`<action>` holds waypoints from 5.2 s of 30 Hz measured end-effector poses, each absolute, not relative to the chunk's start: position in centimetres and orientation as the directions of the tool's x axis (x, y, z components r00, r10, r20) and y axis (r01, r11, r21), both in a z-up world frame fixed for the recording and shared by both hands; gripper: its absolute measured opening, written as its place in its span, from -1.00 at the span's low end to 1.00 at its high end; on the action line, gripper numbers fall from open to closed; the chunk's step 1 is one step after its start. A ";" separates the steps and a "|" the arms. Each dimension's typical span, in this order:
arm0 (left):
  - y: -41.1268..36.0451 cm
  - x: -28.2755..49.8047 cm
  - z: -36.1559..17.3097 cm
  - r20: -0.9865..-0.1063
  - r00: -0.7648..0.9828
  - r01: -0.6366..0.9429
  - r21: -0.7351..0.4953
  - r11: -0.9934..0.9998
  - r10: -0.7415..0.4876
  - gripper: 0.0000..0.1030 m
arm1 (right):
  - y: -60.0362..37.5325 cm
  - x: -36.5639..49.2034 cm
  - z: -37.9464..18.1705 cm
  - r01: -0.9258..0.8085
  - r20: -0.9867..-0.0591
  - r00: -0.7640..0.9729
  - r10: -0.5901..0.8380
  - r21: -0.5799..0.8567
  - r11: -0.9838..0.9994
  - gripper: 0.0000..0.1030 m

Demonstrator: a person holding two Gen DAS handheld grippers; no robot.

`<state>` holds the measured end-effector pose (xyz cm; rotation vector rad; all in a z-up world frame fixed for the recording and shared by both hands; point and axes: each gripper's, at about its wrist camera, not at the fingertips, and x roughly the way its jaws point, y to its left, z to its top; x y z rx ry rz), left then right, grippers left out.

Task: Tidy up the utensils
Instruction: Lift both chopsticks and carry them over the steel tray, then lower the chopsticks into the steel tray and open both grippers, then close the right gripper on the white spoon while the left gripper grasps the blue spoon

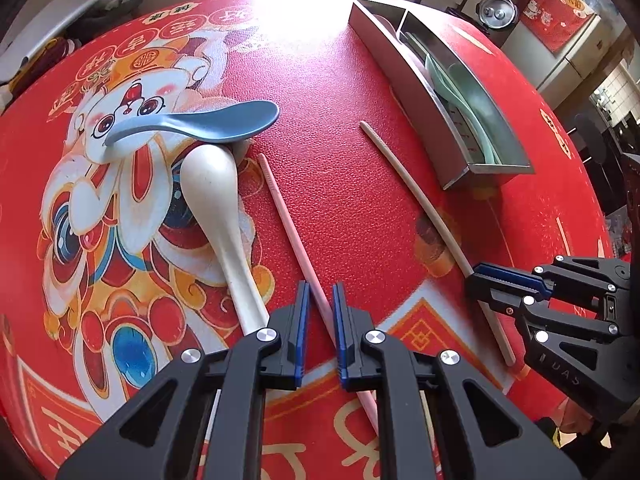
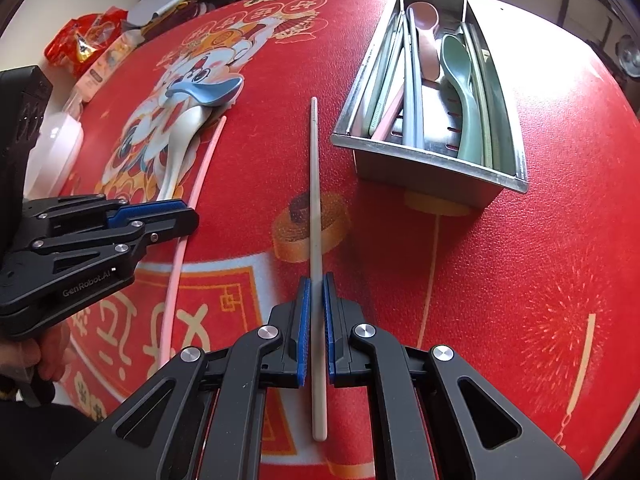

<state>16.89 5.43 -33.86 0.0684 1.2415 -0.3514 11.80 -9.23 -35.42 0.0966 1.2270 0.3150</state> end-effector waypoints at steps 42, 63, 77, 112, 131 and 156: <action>8.9 14.8 -34.0 -0.894 0.297 0.251 -0.265 0.931 -0.335 -0.87 | -7.2 14.0 -35.2 -0.203 -0.948 0.250 0.197 0.148 0.968 -0.86; 12.2 14.7 -28.2 -0.814 0.324 0.179 -0.447 0.877 -0.481 -0.90 | -9.2 13.1 -30.9 -0.166 -0.853 0.328 0.406 0.371 0.914 -0.88; 4.8 21.7 -25.8 -0.772 0.327 0.208 -0.503 0.839 -0.545 -0.90 | -17.3 17.9 -28.8 0.041 -0.831 0.441 0.339 0.396 0.917 -0.88; 0.9 31.2 -25.1 -0.798 0.371 0.337 -0.361 0.869 -0.475 0.17 | -19.3 22.9 -29.3 0.133 -0.842 0.458 0.283 0.380 0.916 -0.82; 22.6 24.5 -24.0 -0.809 0.519 0.228 -0.181 0.957 -0.277 0.88 | -3.4 19.8 -29.5 -0.210 -0.855 0.350 0.383 0.327 0.921 0.02; 26.3 23.8 -25.6 -0.795 0.522 0.194 -0.242 0.951 -0.308 0.88 | 5.6 20.8 -34.9 -0.339 -0.906 0.270 0.326 0.228 0.913 -0.38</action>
